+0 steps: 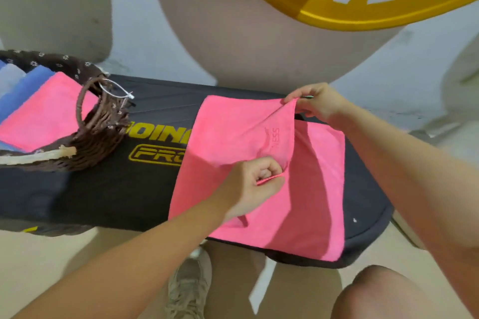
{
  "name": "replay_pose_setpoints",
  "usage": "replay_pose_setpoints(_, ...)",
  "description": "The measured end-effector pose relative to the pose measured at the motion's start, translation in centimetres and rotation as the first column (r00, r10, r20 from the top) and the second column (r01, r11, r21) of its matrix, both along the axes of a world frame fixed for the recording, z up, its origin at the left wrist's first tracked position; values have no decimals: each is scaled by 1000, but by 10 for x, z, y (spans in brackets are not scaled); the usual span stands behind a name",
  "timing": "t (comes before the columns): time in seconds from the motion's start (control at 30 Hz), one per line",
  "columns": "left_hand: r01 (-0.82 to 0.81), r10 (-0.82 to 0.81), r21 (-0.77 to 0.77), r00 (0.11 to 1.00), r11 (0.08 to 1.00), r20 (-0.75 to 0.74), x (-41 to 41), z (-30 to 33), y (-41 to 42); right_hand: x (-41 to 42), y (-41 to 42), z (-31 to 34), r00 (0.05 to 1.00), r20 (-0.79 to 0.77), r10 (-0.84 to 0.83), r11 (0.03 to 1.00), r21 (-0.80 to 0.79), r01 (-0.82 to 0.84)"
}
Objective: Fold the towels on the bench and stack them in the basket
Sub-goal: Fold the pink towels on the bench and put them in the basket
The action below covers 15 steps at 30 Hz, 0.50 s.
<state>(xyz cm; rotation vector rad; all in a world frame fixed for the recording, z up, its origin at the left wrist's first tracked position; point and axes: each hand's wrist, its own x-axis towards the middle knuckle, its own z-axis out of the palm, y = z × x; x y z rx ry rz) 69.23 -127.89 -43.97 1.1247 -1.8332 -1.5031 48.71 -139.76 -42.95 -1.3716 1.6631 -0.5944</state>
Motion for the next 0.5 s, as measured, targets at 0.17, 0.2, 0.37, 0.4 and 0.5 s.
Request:
replay_pose_setpoints(0.17, 169, -168, -3, 983, 986, 78, -56, -8, 9, -59, 24, -21, 975, -85, -208, 978, -4, 208)
replay_pose_setpoints(0.2, 205, -204, -4, 975, 979, 91, -65, -10, 12, -68, 29, -24, 973, -61, -221, 975, 3, 222)
replay_pose_setpoints(0.37, 315, -297, -50, 929, 948, 219, -88, -29, 25, -85, 41, -43, 966, -29, -256, 962, 93, 257)
replay_pose_setpoints(0.4, 317, -297, -47, 925, 947, 237, -89, -33, 26, -84, 42, -46, 957, -1, -292, 951, 105, 290)
replay_pose_setpoints(0.5, 329, -307, -48, 918, 943, 252, -92, -45, 30, -82, 42, -58, 940, -44, -339, 940, 27, 341)
